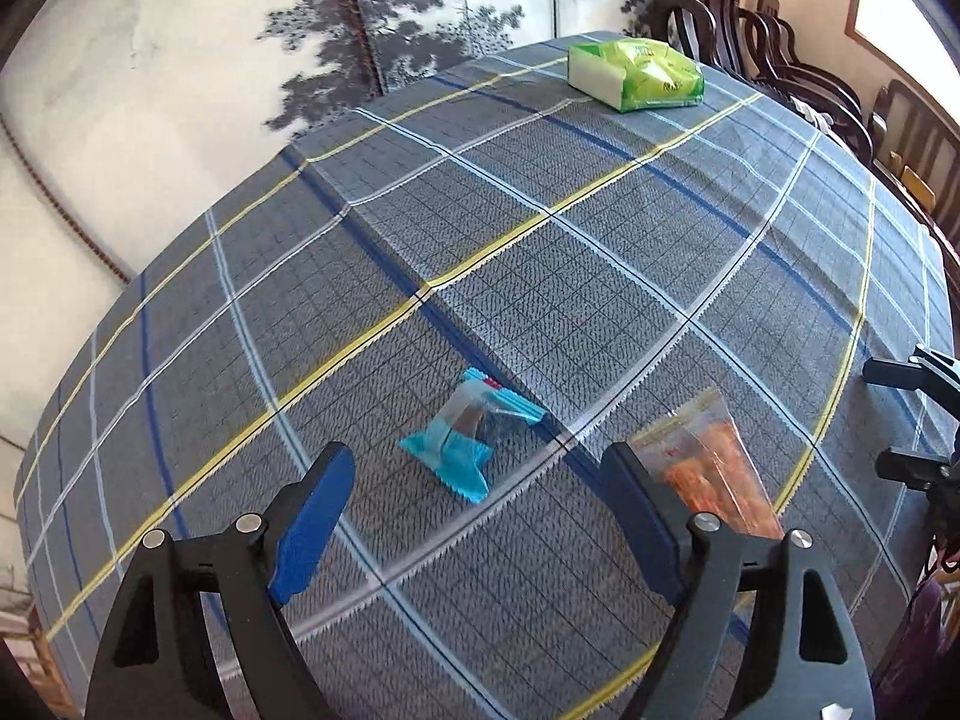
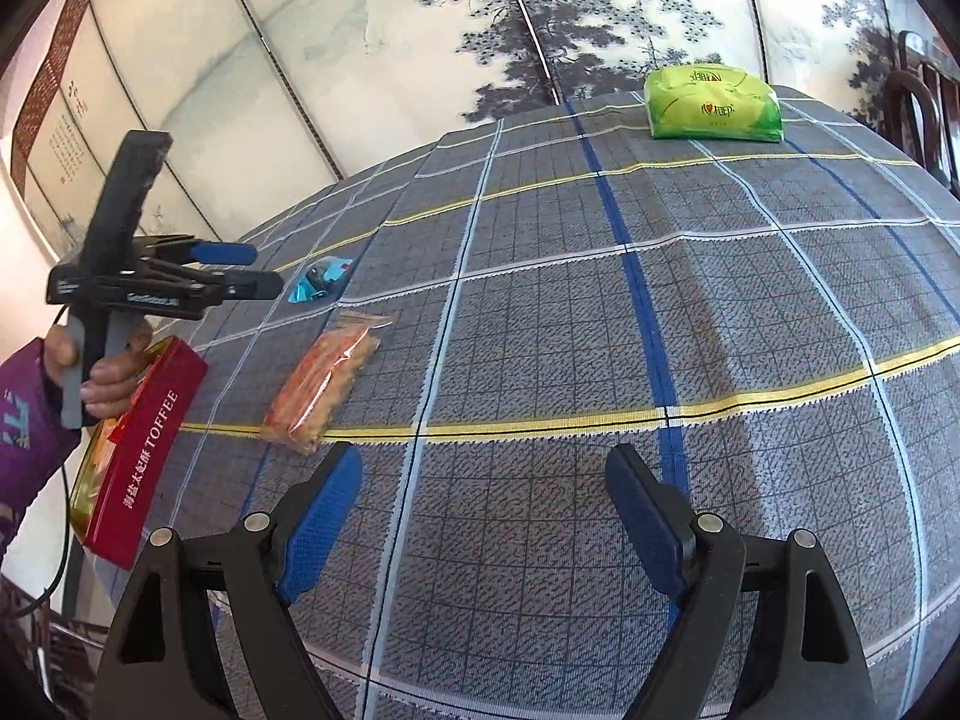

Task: Organize snacks
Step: 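Grasp the second blue-wrapped candy with the left gripper, then carry the blue candy over the tin while the right gripper grasps the meat-strip bag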

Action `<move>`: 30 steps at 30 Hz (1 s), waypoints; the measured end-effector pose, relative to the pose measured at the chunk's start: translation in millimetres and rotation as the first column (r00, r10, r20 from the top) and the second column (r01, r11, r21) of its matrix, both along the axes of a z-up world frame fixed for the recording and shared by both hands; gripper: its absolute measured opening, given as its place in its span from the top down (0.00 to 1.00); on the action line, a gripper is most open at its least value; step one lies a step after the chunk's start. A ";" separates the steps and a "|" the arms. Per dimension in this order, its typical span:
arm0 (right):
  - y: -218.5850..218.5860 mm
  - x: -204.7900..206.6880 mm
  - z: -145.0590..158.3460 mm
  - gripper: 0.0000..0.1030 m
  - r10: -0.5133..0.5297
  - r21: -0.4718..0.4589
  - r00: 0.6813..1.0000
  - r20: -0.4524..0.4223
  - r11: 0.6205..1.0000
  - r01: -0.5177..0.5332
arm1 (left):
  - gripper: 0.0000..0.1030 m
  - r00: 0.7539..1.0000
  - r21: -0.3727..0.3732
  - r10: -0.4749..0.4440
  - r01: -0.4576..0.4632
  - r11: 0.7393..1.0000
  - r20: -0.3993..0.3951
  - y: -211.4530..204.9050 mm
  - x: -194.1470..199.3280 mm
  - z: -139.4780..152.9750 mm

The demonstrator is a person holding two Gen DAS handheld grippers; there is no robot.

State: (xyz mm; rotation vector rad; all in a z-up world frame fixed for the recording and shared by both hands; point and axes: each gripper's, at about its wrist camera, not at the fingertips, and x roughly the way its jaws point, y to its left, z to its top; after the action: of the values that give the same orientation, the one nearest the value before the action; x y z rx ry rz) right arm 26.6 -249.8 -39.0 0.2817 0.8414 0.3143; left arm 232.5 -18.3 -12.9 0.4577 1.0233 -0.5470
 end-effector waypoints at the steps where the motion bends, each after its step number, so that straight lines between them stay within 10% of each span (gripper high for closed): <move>1: -1.3 -0.6 0.0 0.19 0.005 0.007 1.000 0.002 1.000 -0.005 | 0.21 1.000 0.012 -0.018 0.018 1.000 -0.011 -3.2 6.0 -4.7; 5: -2.7 -1.5 0.2 0.19 0.008 0.022 1.000 0.009 1.000 -0.008 | 0.32 0.998 0.056 -0.050 0.052 0.997 -0.047 -8.8 27.8 -25.0; 7: -3.3 -1.0 -0.1 0.19 0.005 0.027 1.000 0.007 1.000 -0.005 | 0.65 0.992 -0.015 -0.050 0.049 0.999 -0.112 -4.9 36.1 -30.2; 9: -3.5 0.4 -1.3 0.18 0.004 0.029 1.000 -0.001 1.000 -0.004 | 0.77 0.992 -0.043 -0.025 0.020 0.999 -0.126 0.4 35.6 -29.3; 17: -1.9 1.7 0.0 0.18 -0.005 0.013 1.000 -0.005 1.000 0.005 | 0.78 0.931 -0.123 0.340 -0.356 0.926 -0.137 39.1 -47.6 4.6; 30: 104.1 43.2 18.1 0.18 0.108 -0.003 0.993 -0.055 0.994 -0.108 | 0.78 0.907 -0.283 0.414 -0.416 0.864 -0.070 77.4 -203.5 61.6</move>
State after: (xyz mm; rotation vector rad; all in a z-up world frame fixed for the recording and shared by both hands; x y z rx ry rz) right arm 69.8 -145.7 -20.9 0.2403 0.9134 0.4061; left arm 29.1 59.1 48.8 -0.0350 0.9916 -0.3014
